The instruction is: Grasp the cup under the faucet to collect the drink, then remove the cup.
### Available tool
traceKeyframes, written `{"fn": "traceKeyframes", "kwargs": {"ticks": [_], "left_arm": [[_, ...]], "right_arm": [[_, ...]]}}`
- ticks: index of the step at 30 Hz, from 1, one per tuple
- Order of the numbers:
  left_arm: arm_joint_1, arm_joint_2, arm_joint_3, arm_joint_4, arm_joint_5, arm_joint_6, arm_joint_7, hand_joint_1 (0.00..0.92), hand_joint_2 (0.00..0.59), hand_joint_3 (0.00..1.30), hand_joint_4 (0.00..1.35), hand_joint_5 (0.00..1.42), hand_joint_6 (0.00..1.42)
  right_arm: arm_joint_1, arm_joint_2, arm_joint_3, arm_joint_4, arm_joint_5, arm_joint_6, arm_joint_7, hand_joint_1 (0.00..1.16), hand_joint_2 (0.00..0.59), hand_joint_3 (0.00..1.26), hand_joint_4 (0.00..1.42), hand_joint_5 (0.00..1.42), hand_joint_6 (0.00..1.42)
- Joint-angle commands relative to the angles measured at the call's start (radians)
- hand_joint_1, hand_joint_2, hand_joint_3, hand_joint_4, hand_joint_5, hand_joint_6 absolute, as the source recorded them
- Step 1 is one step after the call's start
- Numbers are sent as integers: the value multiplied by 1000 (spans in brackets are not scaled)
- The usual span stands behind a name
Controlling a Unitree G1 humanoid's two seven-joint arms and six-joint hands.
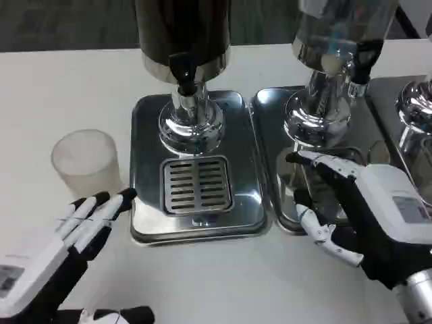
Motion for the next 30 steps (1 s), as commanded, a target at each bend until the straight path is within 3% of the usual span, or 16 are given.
{"fn": "traceKeyframes", "kwargs": {"ticks": [1,16,21,30], "left_arm": [[-7,7,-7,4,-4,9,5,0,29,0,0,0,0],[-16,9,0,26,-31,-10,16,0,29,0,0,0,0],[-26,7,20,42,-23,-33,55,0,1,0,0,0,0],[-87,6,47,106,-77,-31,86,0,0,0,0,0,0]], "right_arm": [[1,3,-10,8,8,-4,-12,349,493,282,257,273,308],[-15,15,-3,12,5,10,-5,346,493,294,262,283,322],[-16,23,1,8,-1,18,-2,346,493,294,265,283,323],[-6,32,4,-1,-8,26,-3,359,490,294,267,298,323]]}}
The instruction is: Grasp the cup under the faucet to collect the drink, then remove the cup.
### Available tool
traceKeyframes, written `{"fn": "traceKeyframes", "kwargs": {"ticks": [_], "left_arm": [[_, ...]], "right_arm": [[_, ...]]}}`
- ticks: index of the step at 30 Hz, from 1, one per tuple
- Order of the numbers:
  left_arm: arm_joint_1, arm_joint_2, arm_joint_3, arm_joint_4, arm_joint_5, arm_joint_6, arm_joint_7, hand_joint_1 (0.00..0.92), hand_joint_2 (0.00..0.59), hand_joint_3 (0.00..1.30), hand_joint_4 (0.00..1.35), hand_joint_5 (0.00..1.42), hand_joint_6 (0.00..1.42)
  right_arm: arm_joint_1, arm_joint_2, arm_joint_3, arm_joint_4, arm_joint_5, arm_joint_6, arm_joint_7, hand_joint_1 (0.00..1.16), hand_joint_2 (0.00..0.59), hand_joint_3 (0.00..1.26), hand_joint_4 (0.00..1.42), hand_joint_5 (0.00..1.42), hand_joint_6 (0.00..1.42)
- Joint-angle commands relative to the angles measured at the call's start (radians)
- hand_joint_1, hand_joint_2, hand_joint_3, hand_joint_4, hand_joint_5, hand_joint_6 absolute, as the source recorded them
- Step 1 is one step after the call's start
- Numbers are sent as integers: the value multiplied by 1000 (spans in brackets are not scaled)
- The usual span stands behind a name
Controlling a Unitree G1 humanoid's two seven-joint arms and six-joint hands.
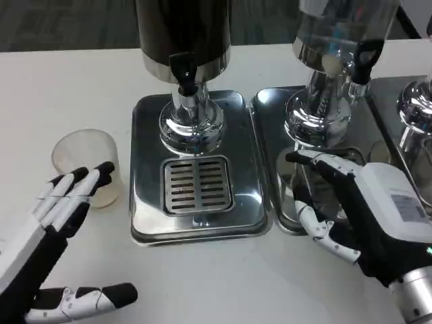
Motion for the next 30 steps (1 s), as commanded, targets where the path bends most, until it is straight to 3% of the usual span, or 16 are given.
{"fn": "traceKeyframes", "kwargs": {"ticks": [1,11,16,30], "left_arm": [[-43,7,24,55,-45,-1,28,0,0,0,0,0,0],[-217,29,50,261,-107,26,57,0,0,0,0,0,64],[-331,48,24,438,-170,-6,34,0,0,0,0,25,165],[-566,122,-98,811,-105,-23,92,0,0,0,0,78,203]], "right_arm": [[5,3,2,-13,-7,5,-4,361,491,294,267,298,323],[0,6,3,-15,-11,6,-3,377,494,303,300,305,331],[-4,11,8,-18,-13,10,-1,381,494,316,316,321,341],[-10,20,28,-21,-18,21,2,385,494,325,340,349,356]]}}
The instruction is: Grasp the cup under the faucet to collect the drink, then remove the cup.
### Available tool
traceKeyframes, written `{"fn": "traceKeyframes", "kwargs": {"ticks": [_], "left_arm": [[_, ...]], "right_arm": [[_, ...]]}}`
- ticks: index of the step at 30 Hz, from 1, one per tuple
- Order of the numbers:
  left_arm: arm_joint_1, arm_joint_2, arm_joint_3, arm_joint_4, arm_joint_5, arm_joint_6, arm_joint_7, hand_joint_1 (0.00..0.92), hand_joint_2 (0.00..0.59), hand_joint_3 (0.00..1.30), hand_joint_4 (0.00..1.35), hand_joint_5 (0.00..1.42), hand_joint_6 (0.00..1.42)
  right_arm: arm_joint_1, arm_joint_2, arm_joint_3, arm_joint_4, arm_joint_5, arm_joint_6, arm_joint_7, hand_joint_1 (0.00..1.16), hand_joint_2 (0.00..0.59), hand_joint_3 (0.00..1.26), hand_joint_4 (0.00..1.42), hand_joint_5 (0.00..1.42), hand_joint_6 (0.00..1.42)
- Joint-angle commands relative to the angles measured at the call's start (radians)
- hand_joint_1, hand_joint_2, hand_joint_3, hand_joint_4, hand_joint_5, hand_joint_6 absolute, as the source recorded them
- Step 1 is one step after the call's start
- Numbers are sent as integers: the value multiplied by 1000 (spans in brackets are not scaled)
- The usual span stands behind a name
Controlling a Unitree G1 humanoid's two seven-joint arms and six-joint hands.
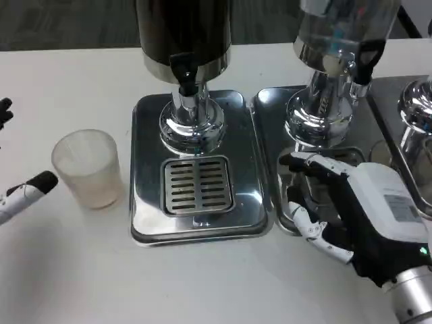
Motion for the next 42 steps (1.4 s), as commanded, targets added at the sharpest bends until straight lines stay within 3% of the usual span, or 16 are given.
{"fn": "traceKeyframes", "kwargs": {"ticks": [1,13,24,42], "left_arm": [[-60,29,-53,86,28,-2,19,0,0,0,0,79,204],[-175,47,-177,239,74,27,48,68,0,0,0,135,268],[-255,56,-255,330,78,74,51,73,0,0,0,146,274],[-368,31,-358,416,85,93,44,76,0,0,0,187,324]], "right_arm": [[-8,8,8,-9,-1,6,2,385,494,325,342,349,357],[-26,21,32,-7,-5,10,3,386,494,325,362,366,377],[-44,32,45,8,-4,8,2,386,494,339,373,381,402],[-48,29,48,8,-2,12,4,386,494,346,385,383,426]]}}
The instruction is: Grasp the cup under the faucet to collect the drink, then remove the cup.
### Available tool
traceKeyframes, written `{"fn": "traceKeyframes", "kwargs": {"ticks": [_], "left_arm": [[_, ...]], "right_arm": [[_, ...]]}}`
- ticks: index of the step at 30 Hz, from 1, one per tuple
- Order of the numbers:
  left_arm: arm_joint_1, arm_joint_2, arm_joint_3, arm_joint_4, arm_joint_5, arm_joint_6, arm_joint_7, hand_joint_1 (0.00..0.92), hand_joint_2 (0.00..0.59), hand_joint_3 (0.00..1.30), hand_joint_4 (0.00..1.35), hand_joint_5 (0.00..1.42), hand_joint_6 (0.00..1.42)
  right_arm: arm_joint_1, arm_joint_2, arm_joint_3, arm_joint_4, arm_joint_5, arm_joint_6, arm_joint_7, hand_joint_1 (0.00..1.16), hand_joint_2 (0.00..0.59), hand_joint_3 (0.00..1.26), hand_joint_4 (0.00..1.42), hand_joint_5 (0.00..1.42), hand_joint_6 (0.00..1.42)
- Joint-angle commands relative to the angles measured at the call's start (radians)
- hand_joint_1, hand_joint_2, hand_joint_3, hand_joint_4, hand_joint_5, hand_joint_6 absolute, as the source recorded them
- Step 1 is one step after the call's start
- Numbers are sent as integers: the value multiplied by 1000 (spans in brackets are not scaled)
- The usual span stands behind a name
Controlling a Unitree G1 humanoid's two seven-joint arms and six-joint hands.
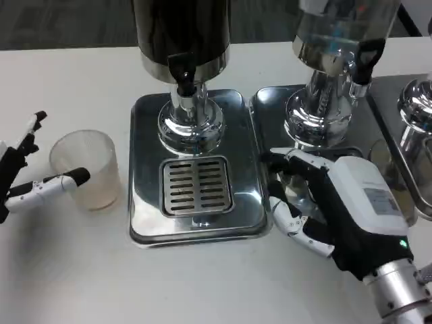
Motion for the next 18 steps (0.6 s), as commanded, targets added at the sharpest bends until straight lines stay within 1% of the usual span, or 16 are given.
{"fn": "traceKeyframes", "kwargs": {"ticks": [1,3,6,11,18], "left_arm": [[-29,-11,-31,17,21,8,0,76,0,0,0,187,325],[-37,-13,-35,25,18,7,-6,76,0,0,0,188,326],[-45,-14,-40,32,20,5,-5,39,0,0,0,189,323],[-55,-15,-46,42,20,3,-11,2,0,0,0,182,305],[-70,-5,-75,52,42,13,-12,0,0,0,0,175,293]], "right_arm": [[-2,-4,-1,-9,0,4,5,386,494,346,385,383,427],[0,-4,-1,-11,-1,5,6,386,494,347,385,391,439],[2,-4,0,-13,-2,7,8,386,494,347,385,392,441],[3,-5,-2,-15,-1,10,9,386,494,348,386,396,443],[1,-4,0,-16,0,11,11,386,494,360,399,402,446]]}}
